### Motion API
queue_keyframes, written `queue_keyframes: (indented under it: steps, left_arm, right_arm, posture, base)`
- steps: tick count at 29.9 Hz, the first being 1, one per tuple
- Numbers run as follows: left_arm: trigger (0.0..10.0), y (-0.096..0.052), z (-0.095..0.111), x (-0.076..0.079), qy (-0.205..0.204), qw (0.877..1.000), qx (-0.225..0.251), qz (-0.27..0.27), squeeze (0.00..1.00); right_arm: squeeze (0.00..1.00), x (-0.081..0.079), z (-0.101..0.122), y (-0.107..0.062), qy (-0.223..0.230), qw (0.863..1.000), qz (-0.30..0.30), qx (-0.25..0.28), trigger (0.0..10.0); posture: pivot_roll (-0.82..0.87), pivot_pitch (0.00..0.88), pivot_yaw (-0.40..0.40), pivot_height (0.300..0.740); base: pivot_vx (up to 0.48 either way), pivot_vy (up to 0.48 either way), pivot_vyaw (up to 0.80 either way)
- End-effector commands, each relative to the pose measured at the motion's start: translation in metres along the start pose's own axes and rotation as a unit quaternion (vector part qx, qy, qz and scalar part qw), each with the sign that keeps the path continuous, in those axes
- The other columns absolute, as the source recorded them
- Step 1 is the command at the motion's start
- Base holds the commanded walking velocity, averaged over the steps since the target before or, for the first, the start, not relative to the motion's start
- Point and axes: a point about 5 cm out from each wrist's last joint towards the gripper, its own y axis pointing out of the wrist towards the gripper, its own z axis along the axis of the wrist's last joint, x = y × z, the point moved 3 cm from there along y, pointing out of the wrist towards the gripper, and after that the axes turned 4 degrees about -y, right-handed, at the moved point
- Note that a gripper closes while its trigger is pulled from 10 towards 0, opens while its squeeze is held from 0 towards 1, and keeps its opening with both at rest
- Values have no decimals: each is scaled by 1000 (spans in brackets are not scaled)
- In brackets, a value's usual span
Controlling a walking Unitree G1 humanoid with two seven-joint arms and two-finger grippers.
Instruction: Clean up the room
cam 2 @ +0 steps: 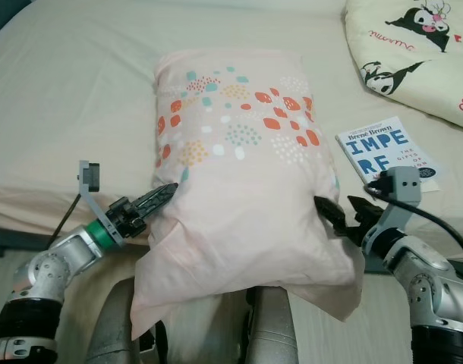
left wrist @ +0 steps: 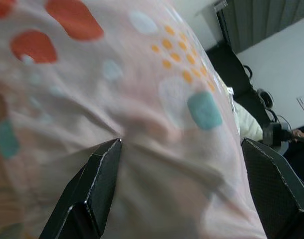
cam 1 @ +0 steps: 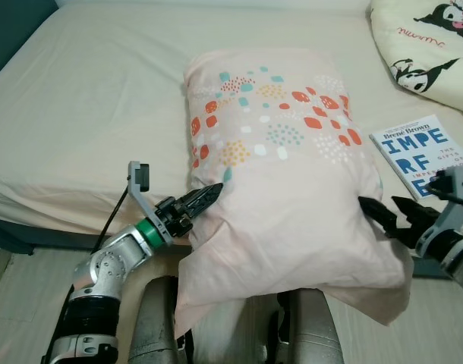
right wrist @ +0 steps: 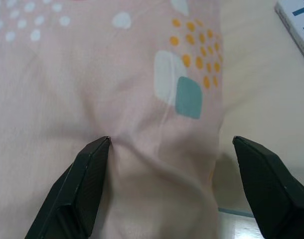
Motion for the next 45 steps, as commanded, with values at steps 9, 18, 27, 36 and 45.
queue_keyframes:
  steps: [9,18,27,36,45]
  left_arm:
    - [10000,12,-38,2,60,993,-98,-2,0]
    - [10000,23,-48,15,28,995,-91,-42,0]
    - [10000,55,-80,38,24,989,-125,-80,0]
    - [10000,66,-99,23,93,982,-166,-18,0]
    - [10000,89,-84,29,92,990,-111,4,0]
  right_arm:
    - [1000,-14,-9,11,44,999,-5,15,10000]
    - [1000,-14,-12,10,70,997,-11,32,10000]
    - [1000,-19,-21,16,80,997,-5,17,10000]
    - [1000,-38,-34,30,81,996,32,-10,10000]
    - [1000,-59,-36,39,85,994,65,-11,10000]
  posture:
    - [-13,141,68,594]
    - [-8,145,62,594]
    - [-4,155,50,594]
    - [-8,162,60,594]
    - [-9,159,60,594]
  base:
    - [0,0,0]
    - [0,0,0]
    - [0,0,0]
    - [0,0,0]
    - [0,0,0]
